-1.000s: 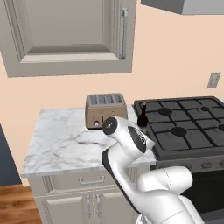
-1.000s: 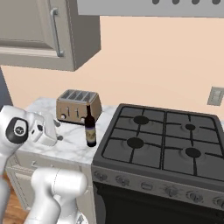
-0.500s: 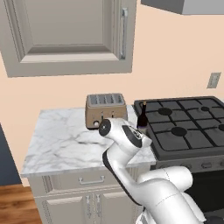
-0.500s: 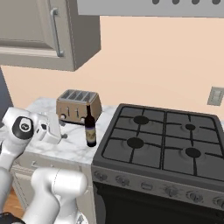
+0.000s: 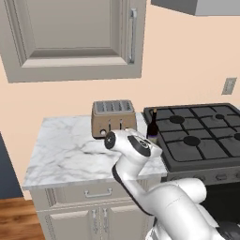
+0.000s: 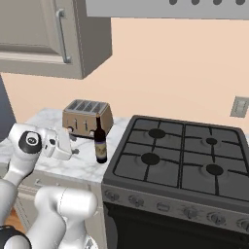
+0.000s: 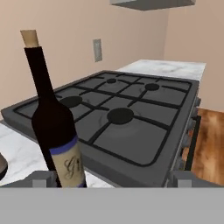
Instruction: There is a wine glass and glass cup on the dining counter. Place the wine bottle next to the wine glass and the juice bottle next to the glass cup.
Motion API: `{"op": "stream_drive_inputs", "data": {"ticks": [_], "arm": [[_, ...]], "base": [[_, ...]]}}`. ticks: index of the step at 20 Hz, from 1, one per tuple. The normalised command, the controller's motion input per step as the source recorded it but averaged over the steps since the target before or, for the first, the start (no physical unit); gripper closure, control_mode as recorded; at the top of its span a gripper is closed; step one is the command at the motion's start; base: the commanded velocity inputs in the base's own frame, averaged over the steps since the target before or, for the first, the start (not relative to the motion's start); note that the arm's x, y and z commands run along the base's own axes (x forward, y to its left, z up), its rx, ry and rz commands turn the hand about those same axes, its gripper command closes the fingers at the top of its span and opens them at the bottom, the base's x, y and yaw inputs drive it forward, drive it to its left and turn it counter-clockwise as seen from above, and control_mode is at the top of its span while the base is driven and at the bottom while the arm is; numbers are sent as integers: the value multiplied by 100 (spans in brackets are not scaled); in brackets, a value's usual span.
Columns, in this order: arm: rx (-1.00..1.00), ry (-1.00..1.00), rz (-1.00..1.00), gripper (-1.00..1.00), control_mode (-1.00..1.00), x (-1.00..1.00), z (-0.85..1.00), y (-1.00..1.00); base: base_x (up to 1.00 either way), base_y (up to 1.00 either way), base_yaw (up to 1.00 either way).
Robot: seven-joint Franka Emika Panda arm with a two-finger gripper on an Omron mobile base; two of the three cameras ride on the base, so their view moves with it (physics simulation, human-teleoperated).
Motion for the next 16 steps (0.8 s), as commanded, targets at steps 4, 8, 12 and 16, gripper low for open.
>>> {"op": "stream_drive_inputs", "data": {"ticks": [4, 8, 12, 16], "arm": [[-1, 0, 0, -100, -100, 15, -7, -17], [0, 0, 0, -100, -100, 20, -6, -15], [0, 0, 0, -100, -100, 21, -4, -2], [0, 0, 0, -100, -100, 19, -4, -3]], "base": [[0, 0, 0], [0, 0, 0], [0, 0, 0], [0, 0, 0]]}}
